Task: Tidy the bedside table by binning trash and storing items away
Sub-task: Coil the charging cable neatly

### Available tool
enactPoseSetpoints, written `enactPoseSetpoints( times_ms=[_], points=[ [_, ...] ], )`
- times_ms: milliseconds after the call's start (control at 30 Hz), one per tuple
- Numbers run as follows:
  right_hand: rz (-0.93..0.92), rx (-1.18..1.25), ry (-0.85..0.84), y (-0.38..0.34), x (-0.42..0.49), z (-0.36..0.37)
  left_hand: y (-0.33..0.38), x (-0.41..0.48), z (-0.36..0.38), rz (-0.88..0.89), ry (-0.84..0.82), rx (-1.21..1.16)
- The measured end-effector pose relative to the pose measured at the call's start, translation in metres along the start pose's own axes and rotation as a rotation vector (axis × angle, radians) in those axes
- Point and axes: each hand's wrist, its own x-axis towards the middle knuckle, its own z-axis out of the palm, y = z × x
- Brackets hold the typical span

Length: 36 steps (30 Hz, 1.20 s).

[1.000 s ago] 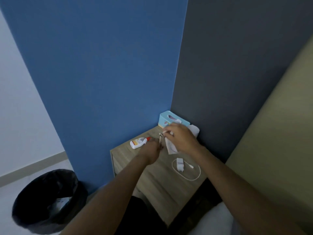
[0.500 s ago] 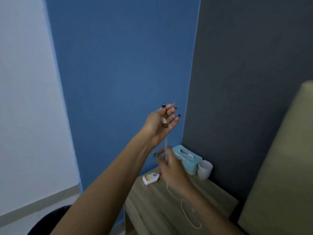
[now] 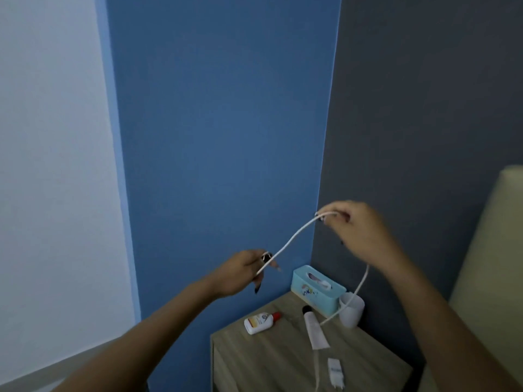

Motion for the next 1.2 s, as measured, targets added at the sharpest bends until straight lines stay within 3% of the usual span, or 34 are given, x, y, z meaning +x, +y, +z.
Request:
enactPoseSetpoints(
  times_ms=[100,167,233,300,367,433,533,633,733,800,933,1200],
  points=[
    [0.019,0.082,0.168,0.013,0.021,0.004,0.026,-0.011,0.003,-0.05,-0.079,-0.401],
    [0.064,0.144,0.214,0.016,0.026,0.023,0.046,-0.013,0.002,-0.061,-0.102,-0.817],
    [0.141,0.129,0.179,0.014,0.023,0.055,0.068,-0.009,-0.003,-0.014,-0.055,-1.185],
    [0.166,0.035,0.039,0.01,0.01,0.094,0.087,0.003,-0.01,0.021,0.088,-1.308],
    [0.103,-0.028,-0.137,-0.005,-0.016,0.127,0.098,0.022,-0.018,0.059,0.23,-1.246],
    [0.037,0.029,-0.249,-0.026,-0.041,0.141,0.093,0.042,-0.027,0.092,0.329,-1.014],
    [-0.03,0.056,-0.26,-0.041,-0.047,0.129,0.057,0.053,-0.039,0.125,0.459,-0.393],
    [-0.016,-0.006,-0.27,-0.038,-0.028,0.095,0.033,0.047,-0.048,0.157,0.415,0.141],
    [-0.002,-0.075,-0.219,-0.024,-0.006,0.052,0.026,0.032,-0.057,0.049,0.229,0.414],
    [-0.017,-0.096,-0.117,-0.016,0.008,0.023,0.025,0.019,-0.062,-0.054,0.175,0.299],
    [-0.057,0.025,0.06,-0.006,0.039,-0.014,0.056,-0.011,-0.063,-0.046,0.079,-0.03],
    [0.006,0.25,0.108,-0.018,0.066,0.011,0.119,-0.025,-0.059,0.091,-0.23,-0.533]
  ],
)
